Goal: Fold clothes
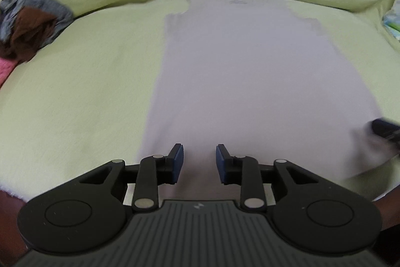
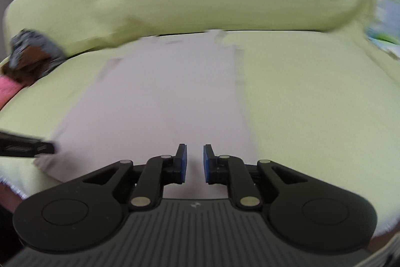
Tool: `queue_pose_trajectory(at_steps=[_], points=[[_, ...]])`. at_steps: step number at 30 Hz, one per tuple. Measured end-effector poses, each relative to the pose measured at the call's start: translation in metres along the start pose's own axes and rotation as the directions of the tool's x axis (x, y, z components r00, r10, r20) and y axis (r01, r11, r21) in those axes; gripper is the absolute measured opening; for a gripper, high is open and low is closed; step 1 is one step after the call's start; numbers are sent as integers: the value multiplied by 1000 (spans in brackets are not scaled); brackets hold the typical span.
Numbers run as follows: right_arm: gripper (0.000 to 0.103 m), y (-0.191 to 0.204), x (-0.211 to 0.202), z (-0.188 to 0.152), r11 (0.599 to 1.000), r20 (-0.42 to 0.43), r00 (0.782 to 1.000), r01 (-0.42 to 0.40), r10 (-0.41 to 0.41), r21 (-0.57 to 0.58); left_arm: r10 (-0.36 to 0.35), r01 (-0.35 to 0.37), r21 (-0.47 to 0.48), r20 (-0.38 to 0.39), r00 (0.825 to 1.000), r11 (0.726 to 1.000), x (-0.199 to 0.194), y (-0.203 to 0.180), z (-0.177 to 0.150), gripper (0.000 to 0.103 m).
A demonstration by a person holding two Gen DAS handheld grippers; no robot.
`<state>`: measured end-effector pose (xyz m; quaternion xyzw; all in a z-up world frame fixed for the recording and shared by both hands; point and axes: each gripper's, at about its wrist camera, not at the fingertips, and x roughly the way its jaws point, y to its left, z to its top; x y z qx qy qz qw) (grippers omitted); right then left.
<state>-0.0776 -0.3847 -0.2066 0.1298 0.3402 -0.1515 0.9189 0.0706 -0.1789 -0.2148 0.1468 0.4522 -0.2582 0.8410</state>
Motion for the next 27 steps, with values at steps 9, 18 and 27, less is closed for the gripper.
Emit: queue_pose_trajectory(at_steps=[9,18,27], points=[[10,-17,-4,-26,997,-53,996,73,-73,0,5,-6,-29,-32,999,1000,10,12,-25,46],[14,-61,-46,-33,975,-19,981,195,-194,107,-26,22,-89,-50,998,996,-17,27,-53,46],[26,-49,-24,12,992,68,991,108,-112,67,-142,143,-10,71,987,990,-30,-12,1,47]])
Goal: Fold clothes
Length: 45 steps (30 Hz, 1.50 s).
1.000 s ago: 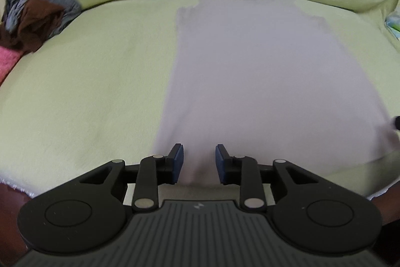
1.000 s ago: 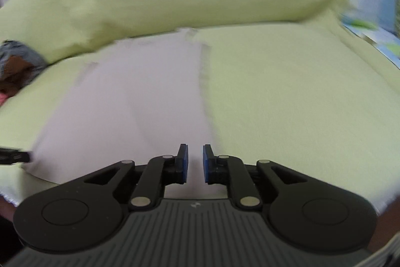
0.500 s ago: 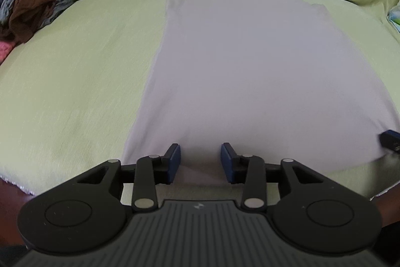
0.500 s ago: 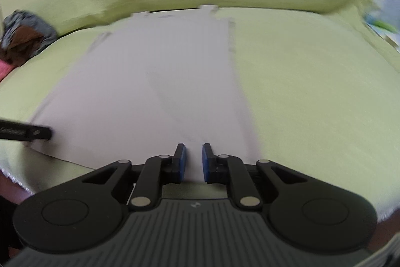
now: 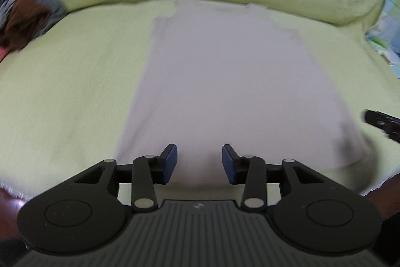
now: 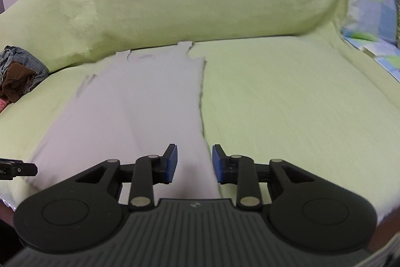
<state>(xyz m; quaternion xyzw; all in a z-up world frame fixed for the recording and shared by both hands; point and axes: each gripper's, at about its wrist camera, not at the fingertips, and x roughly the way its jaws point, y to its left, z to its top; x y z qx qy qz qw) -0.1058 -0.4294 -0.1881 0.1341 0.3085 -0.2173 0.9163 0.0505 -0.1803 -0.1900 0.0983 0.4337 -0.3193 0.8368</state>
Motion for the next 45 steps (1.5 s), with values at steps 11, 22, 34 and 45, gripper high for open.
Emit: queue_pose_trajectory(at_steps=[11,22,34,45], points=[[0,-8,93,21,978,-78,976,-207,204,-32,-89,90,100,-14,996,991,91,-67,34,49],[8,6,94,38,940,-36,943,-331,329,-76,-93,88,113,44,995,990,72,-53,24,48],[7,-13,151,81,958,-16,964,-267,266,-108,6,-9,52,55,998,999,79,-6,29,48],[4,-17,175,85,975,-16,977,-214,214,-56,-13,10,50,59,998,999,88,0,40,49]])
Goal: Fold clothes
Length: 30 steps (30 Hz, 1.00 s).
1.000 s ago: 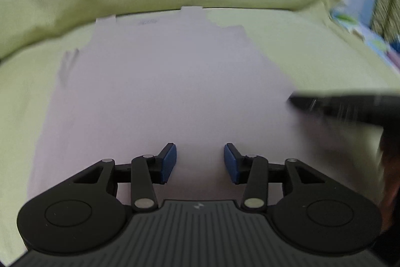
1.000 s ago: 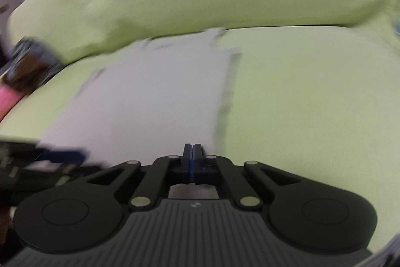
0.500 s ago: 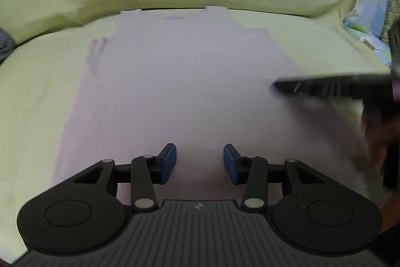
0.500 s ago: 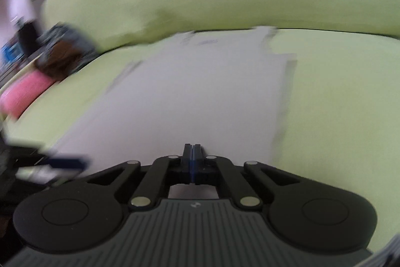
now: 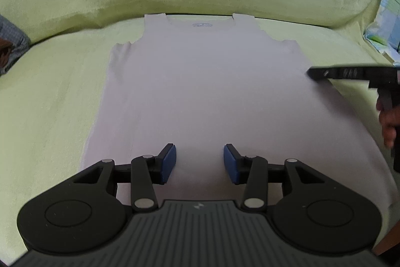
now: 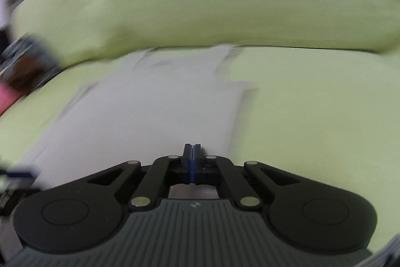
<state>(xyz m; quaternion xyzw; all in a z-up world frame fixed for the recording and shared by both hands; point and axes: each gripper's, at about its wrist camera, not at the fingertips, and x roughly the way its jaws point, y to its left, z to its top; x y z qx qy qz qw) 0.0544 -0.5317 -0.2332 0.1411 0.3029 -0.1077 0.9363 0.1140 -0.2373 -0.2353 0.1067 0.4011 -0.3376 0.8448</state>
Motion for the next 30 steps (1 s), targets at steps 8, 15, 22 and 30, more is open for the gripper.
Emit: queue_pose_trajectory(at_steps=[8,15,22,30], points=[[0,11,25,4,979,-99,984,-158,145,-133,-33,33,42,-2,999,999,43,-29,42,49],[7,-29,32,48,987,-4,991,-134,135,-90,-35,36,22,-13,999,999,67,-29,67,49],[8,-49,73,77,969,-80,977,-207,198,-134,-37,37,49,-7,999,998,94,-44,94,49],[10,-39,116,87,967,-93,978,-200,187,-159,-28,28,65,2,1000,997,118,-54,113,49]])
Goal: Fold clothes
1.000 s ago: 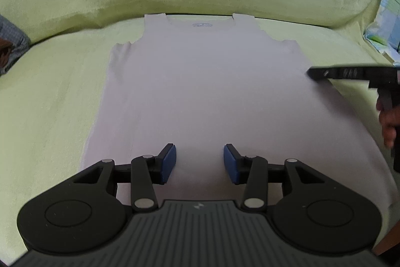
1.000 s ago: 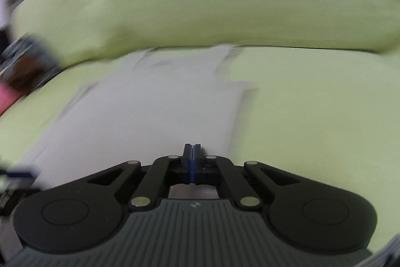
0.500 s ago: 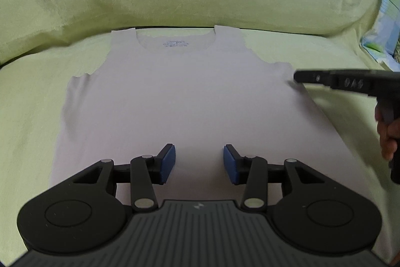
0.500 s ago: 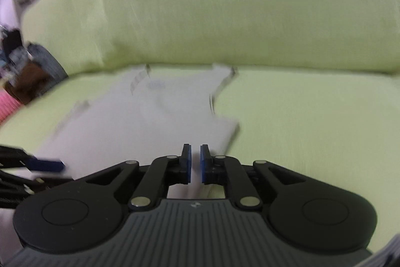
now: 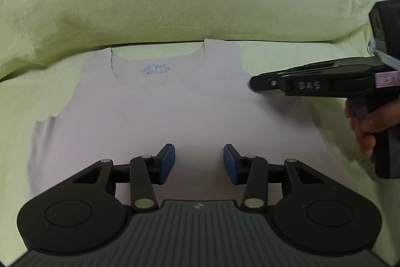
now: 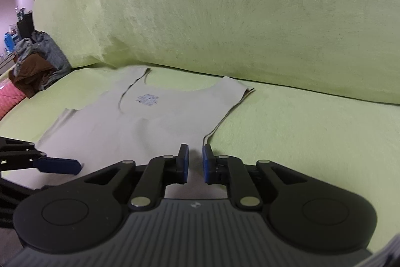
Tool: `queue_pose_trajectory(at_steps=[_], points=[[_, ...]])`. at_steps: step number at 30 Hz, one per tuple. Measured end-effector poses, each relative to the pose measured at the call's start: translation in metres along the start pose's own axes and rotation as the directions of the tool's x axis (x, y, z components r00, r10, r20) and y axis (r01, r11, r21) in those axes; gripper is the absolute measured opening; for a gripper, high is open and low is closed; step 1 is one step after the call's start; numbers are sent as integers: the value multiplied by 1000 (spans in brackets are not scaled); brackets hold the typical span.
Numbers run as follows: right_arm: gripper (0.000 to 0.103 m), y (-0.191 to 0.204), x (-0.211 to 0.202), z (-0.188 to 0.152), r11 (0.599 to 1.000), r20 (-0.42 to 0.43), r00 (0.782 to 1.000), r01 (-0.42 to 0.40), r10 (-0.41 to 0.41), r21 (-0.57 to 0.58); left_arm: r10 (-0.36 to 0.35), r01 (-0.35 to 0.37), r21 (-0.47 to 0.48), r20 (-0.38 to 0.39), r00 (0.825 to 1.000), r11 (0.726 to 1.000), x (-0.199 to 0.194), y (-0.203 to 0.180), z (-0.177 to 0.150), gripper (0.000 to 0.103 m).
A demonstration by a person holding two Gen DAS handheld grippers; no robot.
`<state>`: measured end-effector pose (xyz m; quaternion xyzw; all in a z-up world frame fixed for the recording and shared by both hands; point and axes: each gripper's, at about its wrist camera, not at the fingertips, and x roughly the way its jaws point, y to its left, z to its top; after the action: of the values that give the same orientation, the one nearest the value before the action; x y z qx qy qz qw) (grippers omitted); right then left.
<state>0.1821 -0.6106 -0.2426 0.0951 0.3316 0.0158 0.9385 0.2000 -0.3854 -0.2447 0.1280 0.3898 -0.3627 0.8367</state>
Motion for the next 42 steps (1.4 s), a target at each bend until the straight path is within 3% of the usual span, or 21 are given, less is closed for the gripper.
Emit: queue_pose_trajectory(at_steps=[6,9,12,18,20,22,24,27,29,31,34,35,39,42], points=[[10,-3,6,2,1000,5,1000,2,-2,25,4,-4,18,13,1000,1000,0,0,-4,50],[0,-4,7,1,1000,13,1000,3,-3,29,3,-4,18,14,1000,1000,1,0,-3,50],[0,-5,6,-1,999,21,1000,14,-15,31,0,-1,15,13,1000,1000,1,0,-3,50],[0,-2,8,-2,994,15,995,102,-103,34,-2,2,18,10,1000,1000,0,3,-3,51],[0,5,7,-1,983,14,983,184,-184,22,-1,1,18,6,1000,1000,-2,6,-3,51],[7,8,3,-1,972,17,972,233,-234,27,9,-9,13,6,1000,1000,-4,10,-3,52],[7,15,-10,-3,987,67,986,150,-153,54,24,-24,0,4,1000,1000,-4,17,-4,52],[4,36,-2,-7,998,28,998,58,-58,-15,37,-36,-31,1,999,999,-6,28,-3,52],[3,45,9,-10,997,-5,998,56,-56,-60,50,-50,-40,-1,999,998,-6,33,-3,52],[0,43,14,-9,995,11,996,92,-92,-41,72,-72,-51,-9,997,996,-8,43,-5,52],[3,19,8,-3,962,26,964,264,-266,66,92,-94,-75,-26,995,993,-12,56,-5,52],[3,15,0,-5,959,38,962,267,-272,94,105,-107,-86,-29,994,991,-14,61,-6,52],[3,34,-32,-18,979,105,976,178,-188,97,129,-133,-119,-41,991,984,-17,70,-8,52],[3,60,-38,-35,994,79,991,104,-107,46,134,-139,-136,-49,990,981,-20,74,-11,52]])
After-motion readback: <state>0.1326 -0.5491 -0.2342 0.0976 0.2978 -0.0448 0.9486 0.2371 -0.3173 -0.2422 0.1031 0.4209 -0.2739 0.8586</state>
